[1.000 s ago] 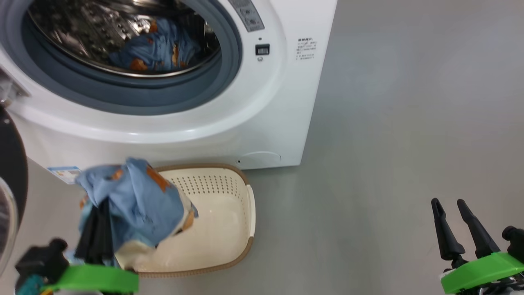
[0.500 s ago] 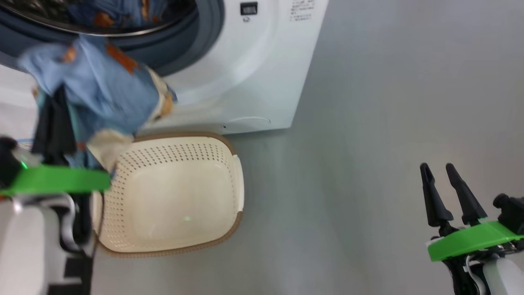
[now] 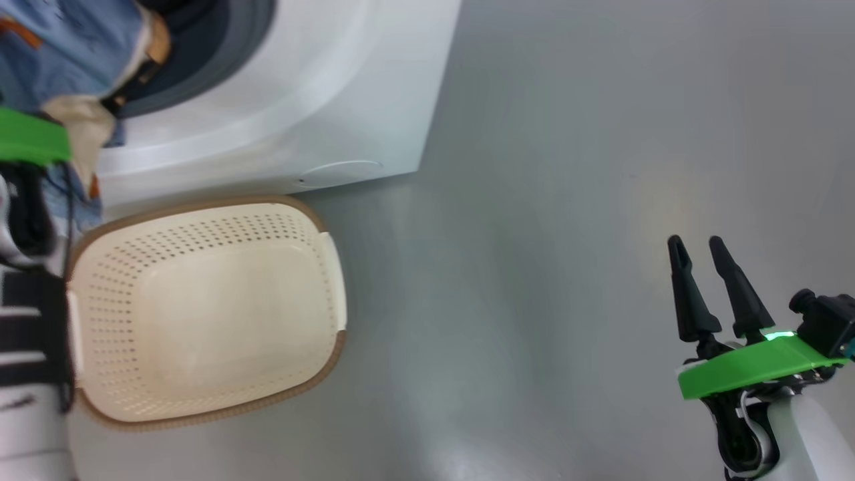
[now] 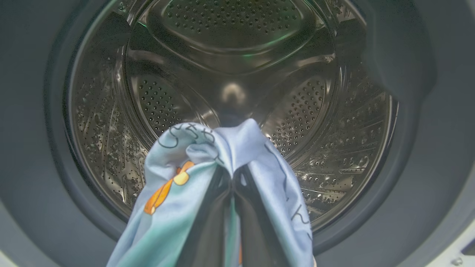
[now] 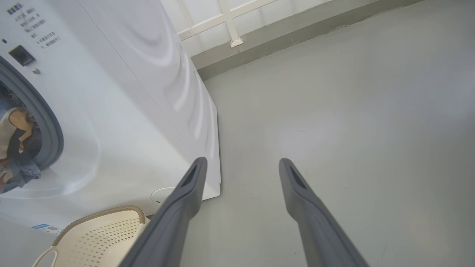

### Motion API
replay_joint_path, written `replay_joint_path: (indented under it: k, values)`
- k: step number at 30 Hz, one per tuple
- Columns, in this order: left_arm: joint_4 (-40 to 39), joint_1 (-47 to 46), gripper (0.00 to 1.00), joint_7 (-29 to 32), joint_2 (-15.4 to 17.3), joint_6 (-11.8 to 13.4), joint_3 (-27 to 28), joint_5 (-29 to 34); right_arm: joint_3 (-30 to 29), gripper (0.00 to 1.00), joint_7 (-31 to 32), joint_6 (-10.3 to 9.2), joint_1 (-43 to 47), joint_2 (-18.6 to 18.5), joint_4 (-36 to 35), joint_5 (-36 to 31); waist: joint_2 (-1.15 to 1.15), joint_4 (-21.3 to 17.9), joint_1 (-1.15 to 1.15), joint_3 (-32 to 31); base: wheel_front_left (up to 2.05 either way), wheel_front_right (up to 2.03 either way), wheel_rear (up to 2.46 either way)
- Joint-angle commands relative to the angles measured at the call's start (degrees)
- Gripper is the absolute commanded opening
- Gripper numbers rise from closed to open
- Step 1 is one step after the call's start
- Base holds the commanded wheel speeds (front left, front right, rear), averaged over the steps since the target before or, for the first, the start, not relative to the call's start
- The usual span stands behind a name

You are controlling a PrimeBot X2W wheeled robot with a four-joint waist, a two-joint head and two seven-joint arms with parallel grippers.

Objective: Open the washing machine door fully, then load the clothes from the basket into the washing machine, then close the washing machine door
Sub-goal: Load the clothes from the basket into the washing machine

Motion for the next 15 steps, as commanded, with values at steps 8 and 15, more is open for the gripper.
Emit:
replay_joint_path:
  k: [8,15]
  values:
    - [11.14,-11.40,0.00,-0.29,7.48,-0.09,-0.25,4.22,3.08,1.00,-0.44,0.13,-2.34,1.73,-1.34,-0.18,0.00,-6.22,0.00,4.87,0.00,0.00,0.00]
    - [15.90,-17.63,0.00,-0.29,10.68,-0.09,-0.11,5.22,4.04,1.00,-0.44,0.13,-3.17,3.11,-1.10,-0.06,0.00,-8.75,0.00,5.96,0.00,0.00,0.00]
